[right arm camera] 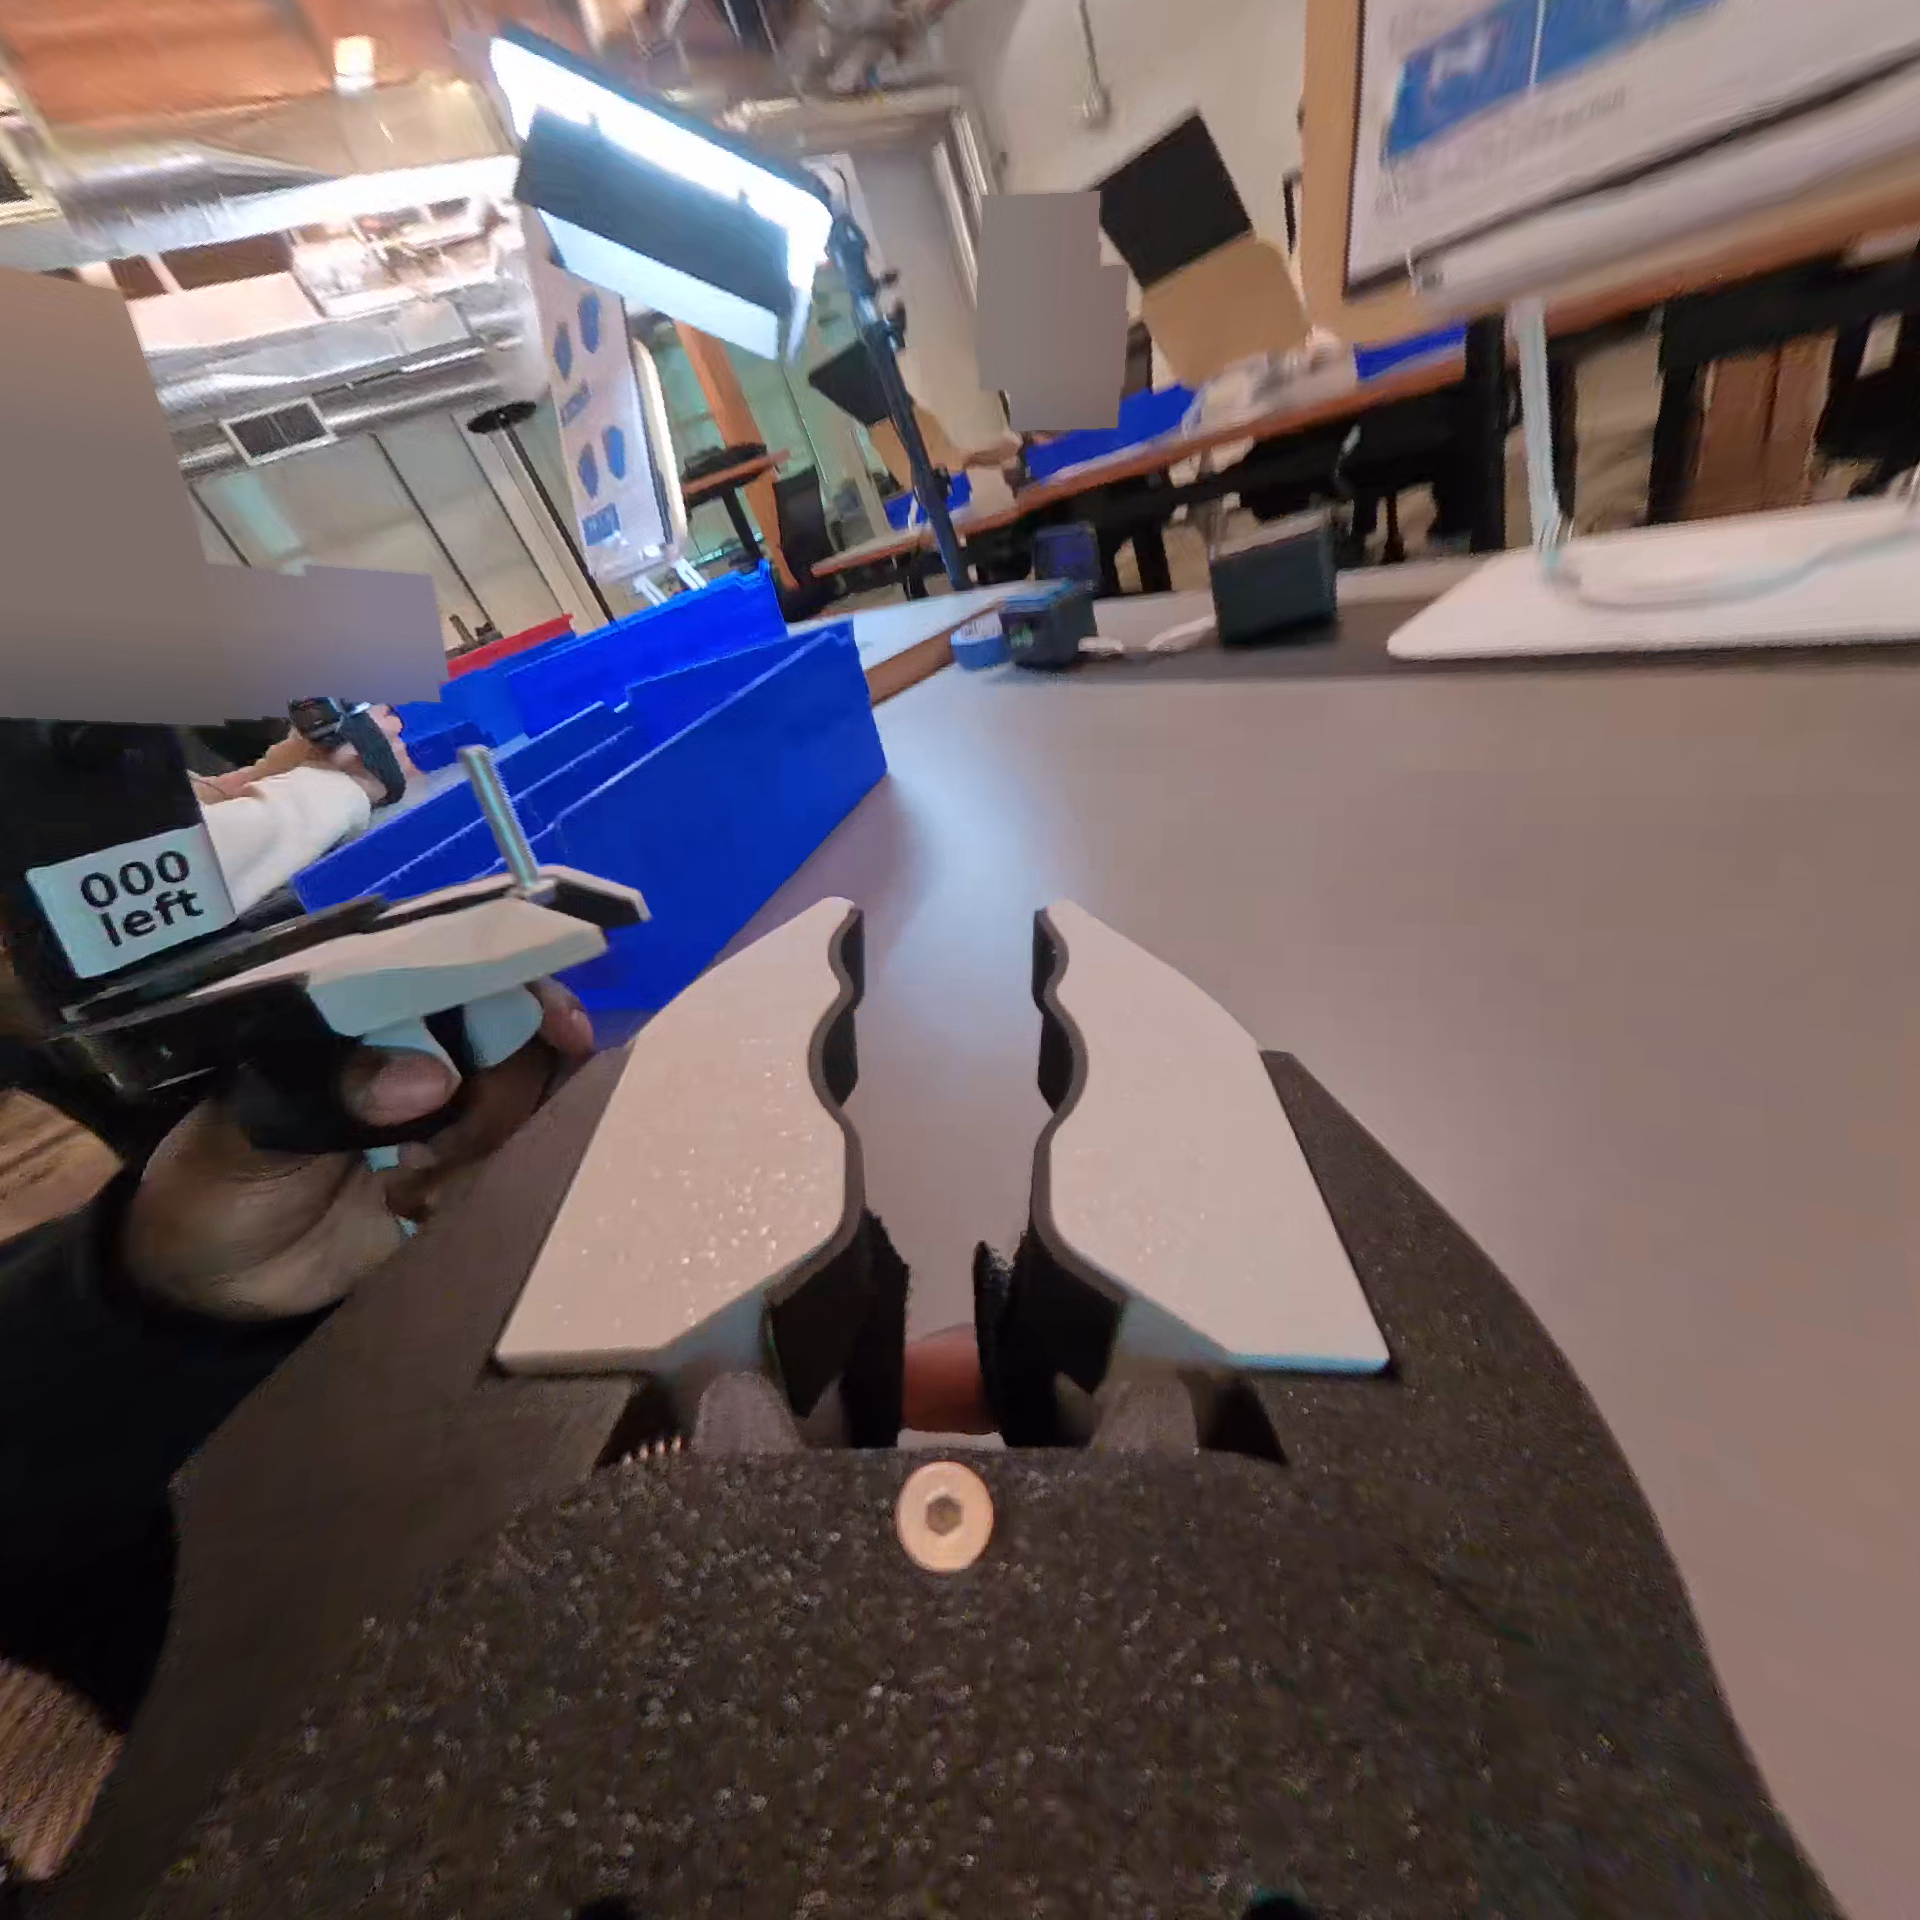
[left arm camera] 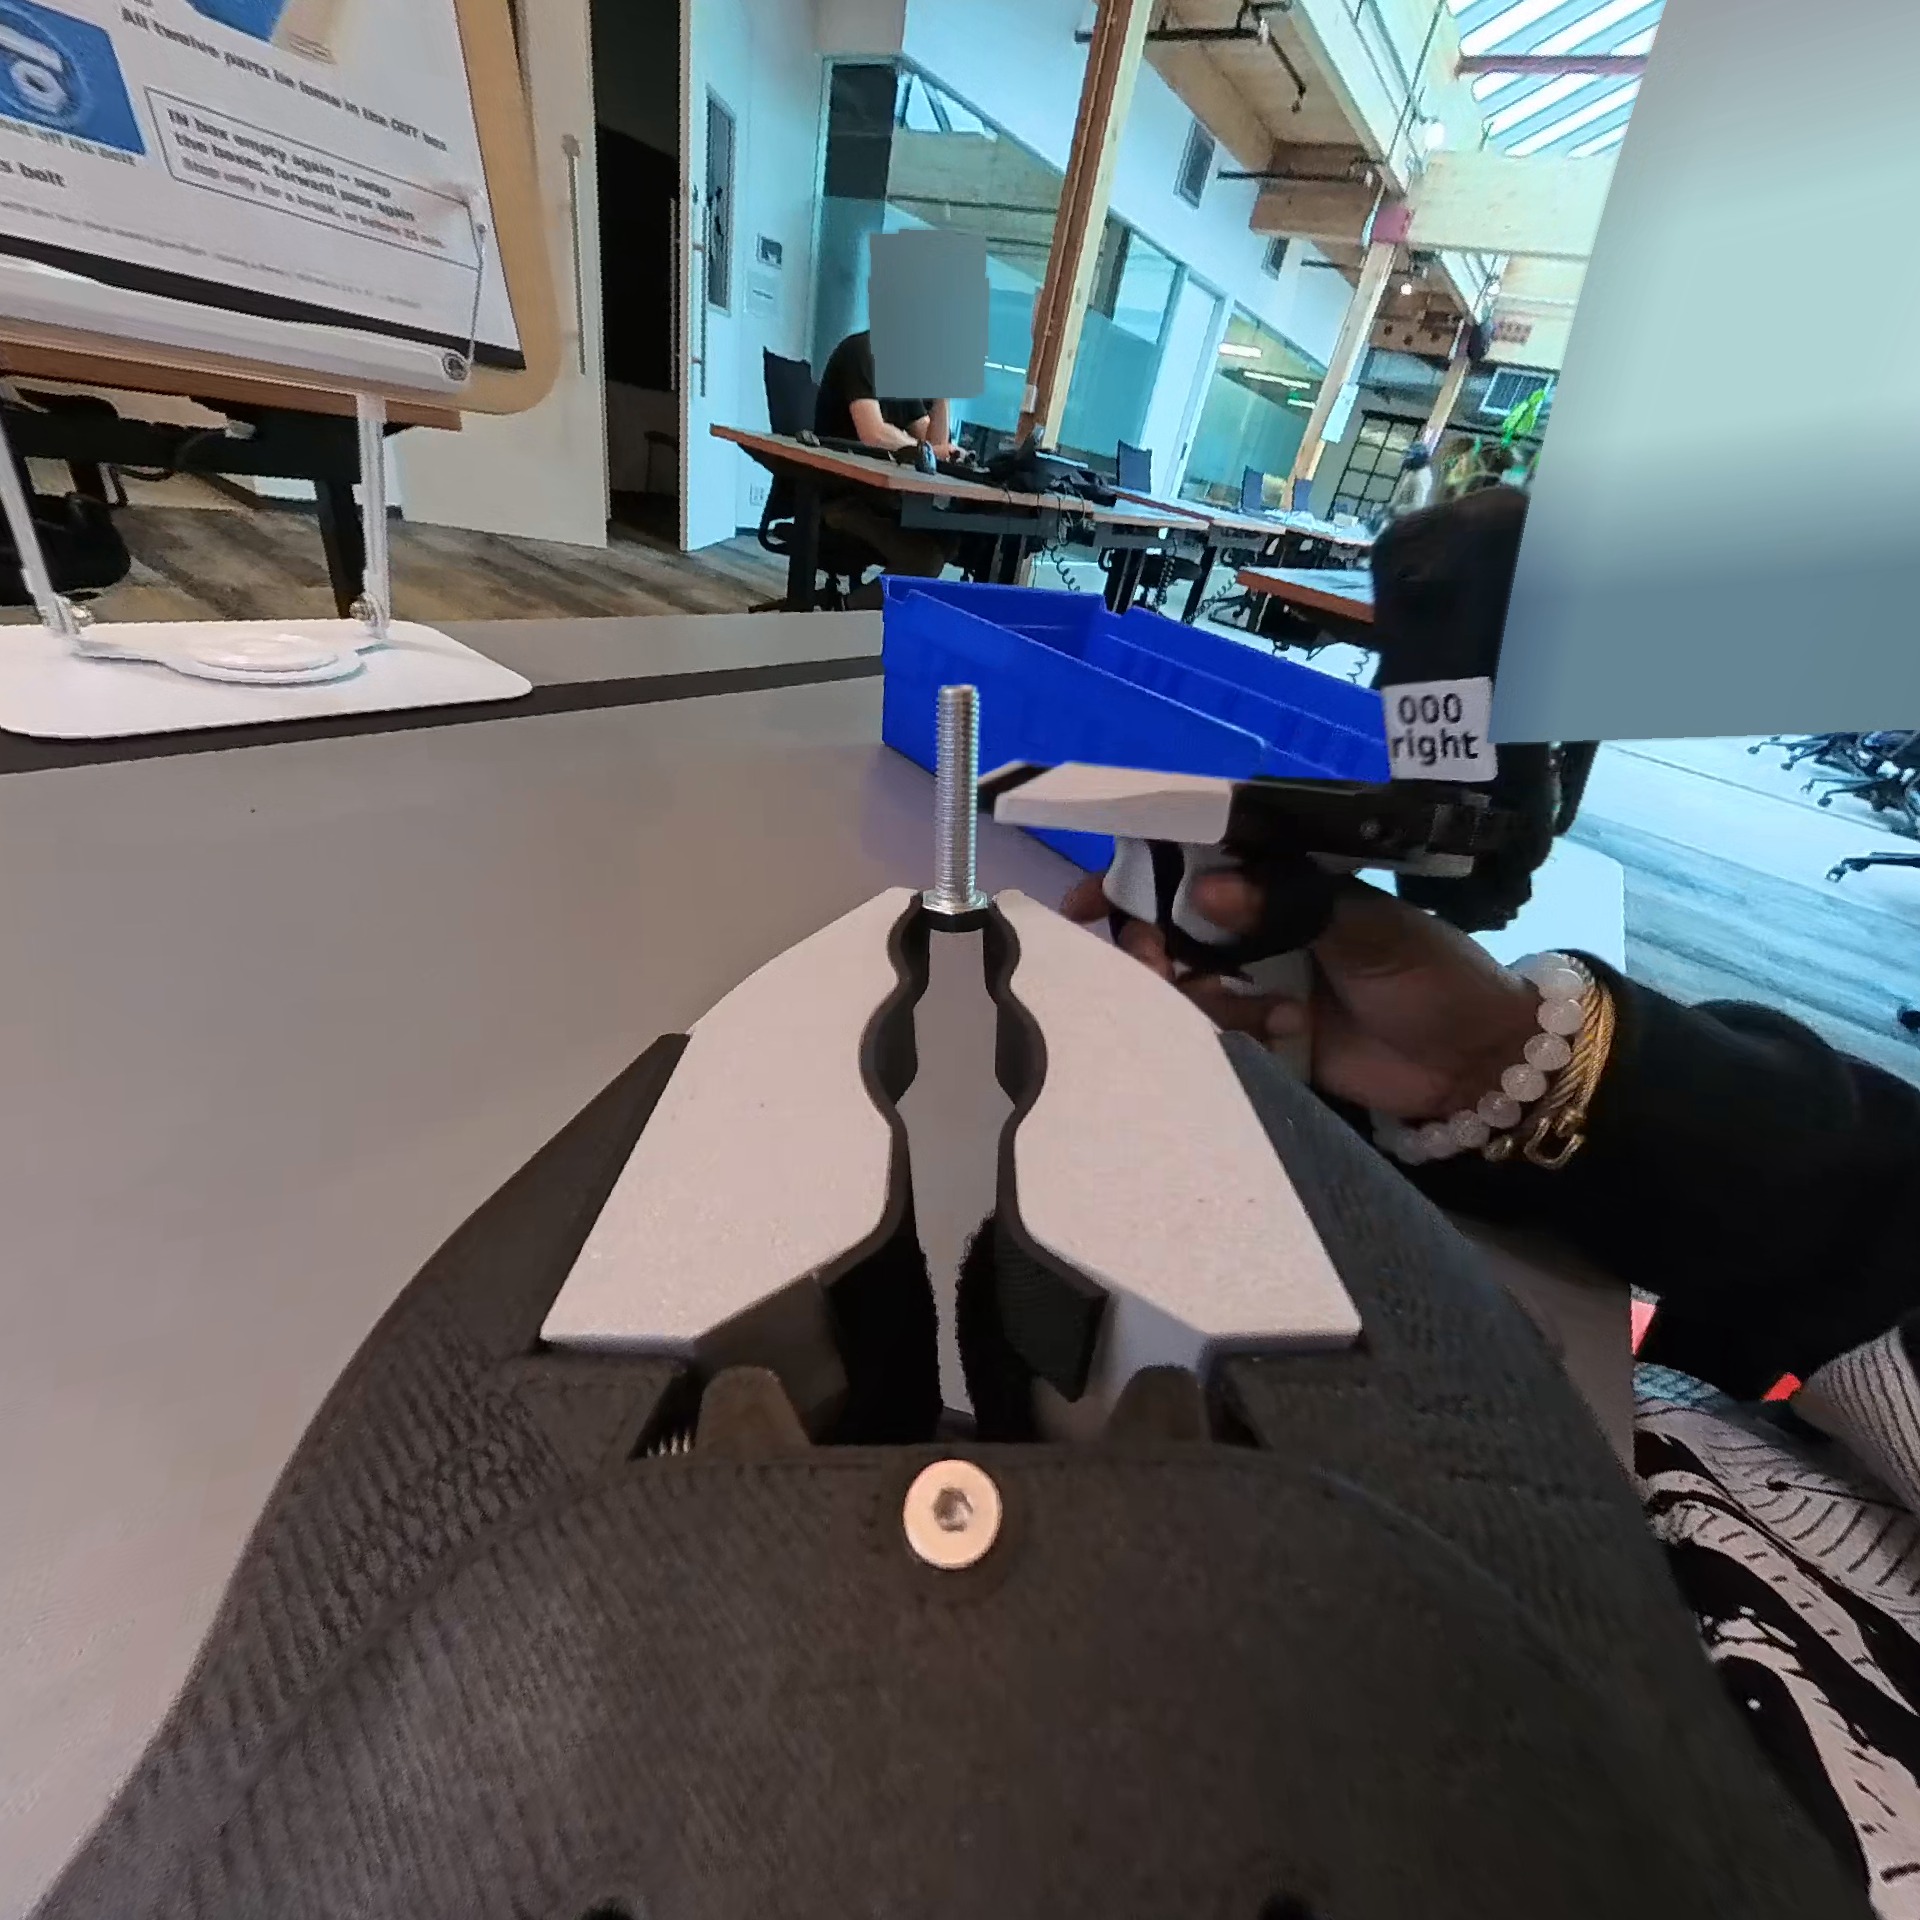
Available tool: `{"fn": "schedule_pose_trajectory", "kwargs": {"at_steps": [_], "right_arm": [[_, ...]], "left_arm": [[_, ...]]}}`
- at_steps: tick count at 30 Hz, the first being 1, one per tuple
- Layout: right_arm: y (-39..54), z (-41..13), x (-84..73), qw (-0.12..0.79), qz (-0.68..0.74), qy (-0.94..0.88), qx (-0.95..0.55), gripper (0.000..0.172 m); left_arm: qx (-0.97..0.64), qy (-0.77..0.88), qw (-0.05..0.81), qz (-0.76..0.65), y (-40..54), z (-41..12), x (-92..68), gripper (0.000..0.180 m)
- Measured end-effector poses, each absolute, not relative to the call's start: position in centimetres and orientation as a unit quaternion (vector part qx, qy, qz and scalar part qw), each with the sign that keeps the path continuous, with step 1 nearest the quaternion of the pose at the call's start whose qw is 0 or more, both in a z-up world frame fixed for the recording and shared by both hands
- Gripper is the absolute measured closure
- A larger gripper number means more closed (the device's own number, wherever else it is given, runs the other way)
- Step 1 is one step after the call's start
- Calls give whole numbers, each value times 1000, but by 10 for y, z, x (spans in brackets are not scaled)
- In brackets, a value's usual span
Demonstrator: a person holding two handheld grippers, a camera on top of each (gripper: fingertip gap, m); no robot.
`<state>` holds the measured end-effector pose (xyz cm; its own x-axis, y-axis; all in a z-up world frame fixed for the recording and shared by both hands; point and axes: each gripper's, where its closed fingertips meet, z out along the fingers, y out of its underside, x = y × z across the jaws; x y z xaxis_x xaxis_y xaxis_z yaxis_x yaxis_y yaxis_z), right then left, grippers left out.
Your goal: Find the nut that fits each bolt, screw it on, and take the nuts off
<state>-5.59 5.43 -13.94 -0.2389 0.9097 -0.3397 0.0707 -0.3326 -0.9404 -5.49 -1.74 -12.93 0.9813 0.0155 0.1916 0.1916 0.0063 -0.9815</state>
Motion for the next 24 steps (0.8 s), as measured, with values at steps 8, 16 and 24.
{"fn": "schedule_pose_trajectory", "kwargs": {"at_steps": [8,16,24], "right_arm": [[69,-118,-42,315,685,-414,-509,141],[131,-121,-25,410,615,-369,-563,127],[166,-128,-7,479,512,-393,-595,107]], "left_arm": [[-694,-55,715,-59,-20,-126,-50,170],[-694,-48,716,-60,-20,-126,-48,170],[-697,-44,714,-59,-19,-127,-47,170]]}}
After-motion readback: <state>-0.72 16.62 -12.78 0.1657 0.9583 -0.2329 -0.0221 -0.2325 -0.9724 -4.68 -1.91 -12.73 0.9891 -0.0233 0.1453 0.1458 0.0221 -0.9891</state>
